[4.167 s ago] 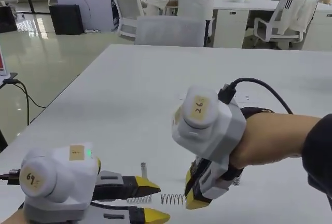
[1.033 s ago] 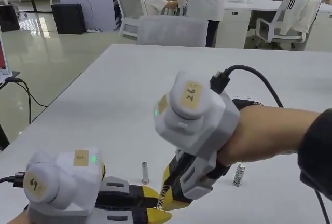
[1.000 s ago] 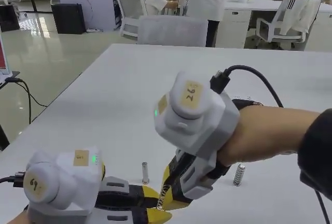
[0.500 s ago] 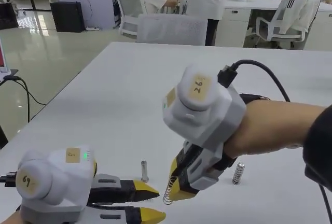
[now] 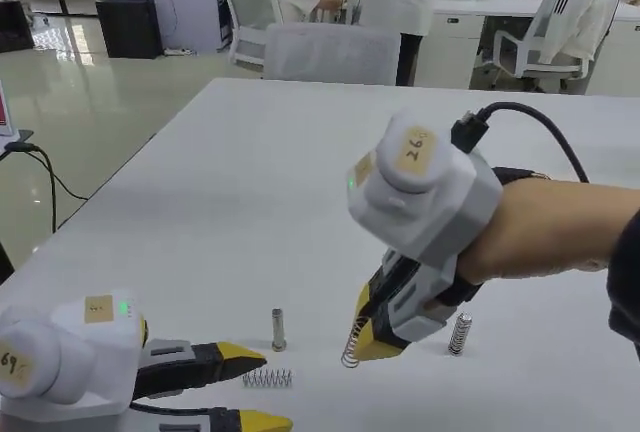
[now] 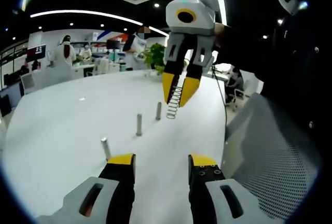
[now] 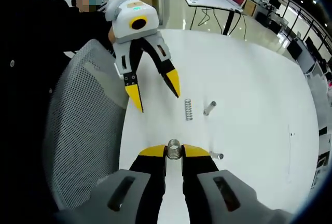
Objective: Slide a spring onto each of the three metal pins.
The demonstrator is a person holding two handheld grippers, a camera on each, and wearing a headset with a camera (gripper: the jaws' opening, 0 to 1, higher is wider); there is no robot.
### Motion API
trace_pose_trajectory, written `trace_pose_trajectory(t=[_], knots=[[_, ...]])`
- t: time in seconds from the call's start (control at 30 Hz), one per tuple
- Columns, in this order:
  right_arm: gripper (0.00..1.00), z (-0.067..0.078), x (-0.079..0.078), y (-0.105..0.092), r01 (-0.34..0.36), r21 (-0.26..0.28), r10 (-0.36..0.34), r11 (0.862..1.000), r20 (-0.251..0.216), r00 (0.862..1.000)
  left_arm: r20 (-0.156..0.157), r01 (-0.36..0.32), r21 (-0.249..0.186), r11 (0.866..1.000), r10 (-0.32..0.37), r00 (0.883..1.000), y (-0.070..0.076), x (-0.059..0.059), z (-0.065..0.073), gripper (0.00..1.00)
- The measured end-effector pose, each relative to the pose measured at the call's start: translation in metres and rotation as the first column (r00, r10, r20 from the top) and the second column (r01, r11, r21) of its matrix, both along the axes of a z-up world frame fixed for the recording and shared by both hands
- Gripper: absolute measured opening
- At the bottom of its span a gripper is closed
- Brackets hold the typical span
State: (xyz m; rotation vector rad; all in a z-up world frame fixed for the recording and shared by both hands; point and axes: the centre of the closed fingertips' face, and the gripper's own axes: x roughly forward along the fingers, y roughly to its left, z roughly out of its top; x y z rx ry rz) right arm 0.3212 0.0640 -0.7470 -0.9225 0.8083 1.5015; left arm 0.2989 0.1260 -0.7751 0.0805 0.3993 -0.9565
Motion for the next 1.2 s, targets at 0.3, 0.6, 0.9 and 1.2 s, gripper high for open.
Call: trace_pose_trajectory(t=[0.3, 0.6, 0.9, 1.2], knots=[[0.08, -0.002, 0.020, -0.018, 0.056, -0.028, -0.055, 0.998, 0.018, 0.998, -0.005, -0.048, -0.007, 0.999, 0.048, 0.999, 0.011, 0.000, -0.003, 0.42], [0.08, -0.006, 0.042, -0.028, 0.098, -0.058, -0.096, 0.993, 0.042, 0.994, -0.006, -0.055, -0.014, 0.998, 0.054, 0.998, 0.012, -0.001, -0.005, 0.45], [0.08, -0.013, 0.066, -0.025, 0.135, -0.065, -0.130, 0.989, 0.069, 0.989, -0.006, -0.056, -0.019, 0.998, 0.056, 0.998, 0.011, -0.001, -0.005, 0.45], [0.08, -0.025, 0.082, -0.017, 0.151, -0.075, -0.144, 0.986, 0.087, 0.986, -0.010, -0.062, -0.018, 0.998, 0.062, 0.998, 0.011, -0.001, -0.006, 0.46]])
